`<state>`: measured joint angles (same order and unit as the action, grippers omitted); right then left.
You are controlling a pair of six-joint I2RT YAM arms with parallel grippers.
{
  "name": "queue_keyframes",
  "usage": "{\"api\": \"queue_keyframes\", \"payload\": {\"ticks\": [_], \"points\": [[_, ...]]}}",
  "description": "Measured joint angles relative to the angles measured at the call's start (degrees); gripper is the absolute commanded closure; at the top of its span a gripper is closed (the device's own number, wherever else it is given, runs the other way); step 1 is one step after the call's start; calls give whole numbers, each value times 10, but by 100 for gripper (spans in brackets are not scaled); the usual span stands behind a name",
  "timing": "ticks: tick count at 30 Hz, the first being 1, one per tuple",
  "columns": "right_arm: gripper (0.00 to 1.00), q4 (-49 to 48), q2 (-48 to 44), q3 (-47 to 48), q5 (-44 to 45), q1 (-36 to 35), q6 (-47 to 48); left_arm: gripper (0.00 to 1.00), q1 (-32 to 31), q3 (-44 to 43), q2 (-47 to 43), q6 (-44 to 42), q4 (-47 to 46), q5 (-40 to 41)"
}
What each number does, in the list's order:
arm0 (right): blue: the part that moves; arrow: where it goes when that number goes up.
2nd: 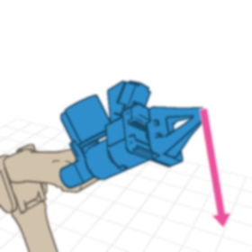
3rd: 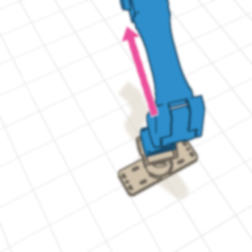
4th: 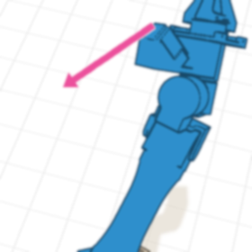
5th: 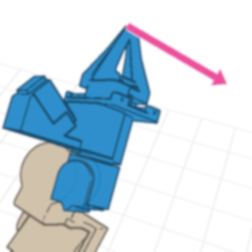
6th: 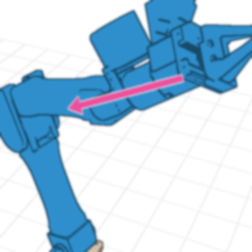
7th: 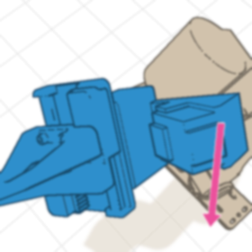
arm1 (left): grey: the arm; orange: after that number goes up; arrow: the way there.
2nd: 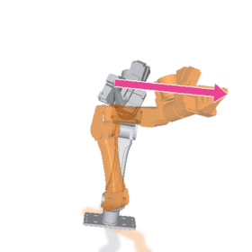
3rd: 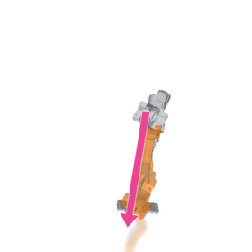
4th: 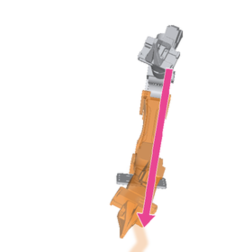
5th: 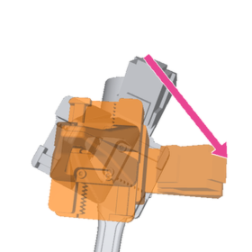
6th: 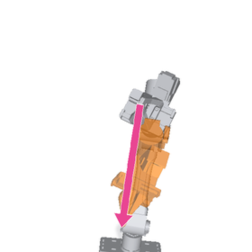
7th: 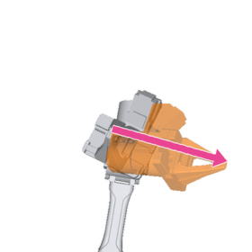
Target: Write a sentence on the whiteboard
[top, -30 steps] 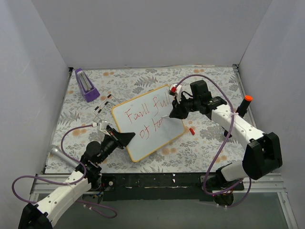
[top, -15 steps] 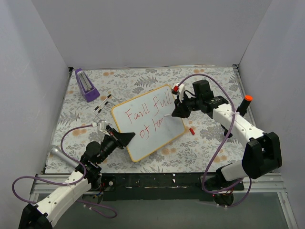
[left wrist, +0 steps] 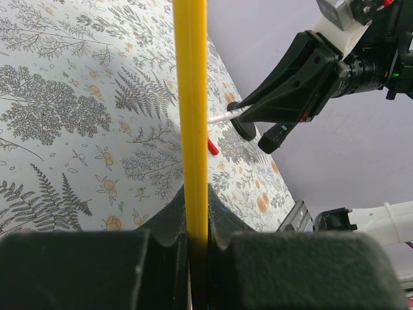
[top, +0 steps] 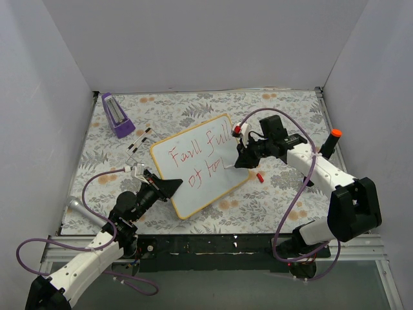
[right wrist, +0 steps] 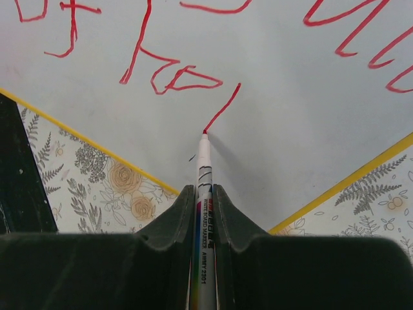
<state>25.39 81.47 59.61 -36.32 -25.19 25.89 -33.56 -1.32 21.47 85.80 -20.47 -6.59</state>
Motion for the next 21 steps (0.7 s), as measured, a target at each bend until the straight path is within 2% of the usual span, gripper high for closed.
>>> {"api": "queue_keyframes", "payload": {"ticks": [11,21], "points": [[99,33,0,-7,-9,0,20,100,0,0,3,0,-2,-1],[99,4,0,36,-10,1,-5,100,0,0,5,0,-5,-3]]}}
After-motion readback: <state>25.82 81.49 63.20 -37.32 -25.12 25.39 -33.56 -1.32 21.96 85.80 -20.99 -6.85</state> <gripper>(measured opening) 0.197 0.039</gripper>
